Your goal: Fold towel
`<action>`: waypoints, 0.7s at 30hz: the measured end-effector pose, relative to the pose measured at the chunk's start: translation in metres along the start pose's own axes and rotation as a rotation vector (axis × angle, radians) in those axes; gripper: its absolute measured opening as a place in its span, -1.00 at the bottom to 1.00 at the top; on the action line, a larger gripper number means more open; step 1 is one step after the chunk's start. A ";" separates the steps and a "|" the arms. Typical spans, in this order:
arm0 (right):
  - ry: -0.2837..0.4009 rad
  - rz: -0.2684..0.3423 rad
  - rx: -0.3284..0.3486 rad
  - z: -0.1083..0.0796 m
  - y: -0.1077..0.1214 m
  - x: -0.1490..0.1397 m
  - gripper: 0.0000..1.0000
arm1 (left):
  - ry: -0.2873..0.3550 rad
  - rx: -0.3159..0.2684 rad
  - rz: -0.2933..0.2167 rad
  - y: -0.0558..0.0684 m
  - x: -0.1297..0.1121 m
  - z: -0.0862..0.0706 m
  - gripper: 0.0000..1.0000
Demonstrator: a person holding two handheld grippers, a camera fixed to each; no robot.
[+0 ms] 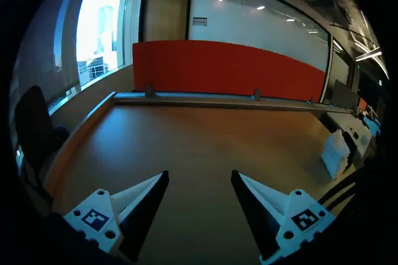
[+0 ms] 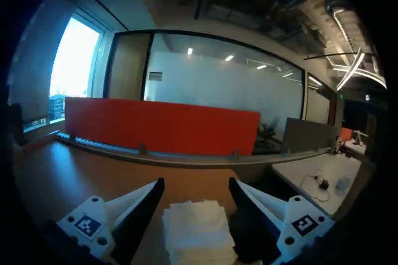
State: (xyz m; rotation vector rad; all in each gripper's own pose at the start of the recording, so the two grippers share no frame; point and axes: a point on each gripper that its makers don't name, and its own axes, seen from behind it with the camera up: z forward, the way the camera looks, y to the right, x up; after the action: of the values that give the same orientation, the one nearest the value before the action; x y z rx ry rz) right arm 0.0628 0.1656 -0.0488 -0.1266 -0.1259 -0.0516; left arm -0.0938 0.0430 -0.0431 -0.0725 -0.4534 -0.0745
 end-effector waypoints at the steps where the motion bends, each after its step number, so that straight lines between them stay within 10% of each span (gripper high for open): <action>1: 0.001 0.000 0.001 -0.002 -0.002 0.000 1.00 | 0.013 0.002 -0.001 -0.001 0.004 -0.001 0.86; 21: 0.005 0.043 0.061 -0.023 -0.070 0.003 1.00 | 0.204 0.045 0.006 -0.024 0.052 -0.018 0.86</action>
State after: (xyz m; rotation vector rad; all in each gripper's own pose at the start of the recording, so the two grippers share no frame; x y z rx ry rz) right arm 0.0641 0.0934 -0.0625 -0.0679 -0.1192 -0.0052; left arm -0.0414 0.0148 -0.0348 -0.0215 -0.2505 -0.0646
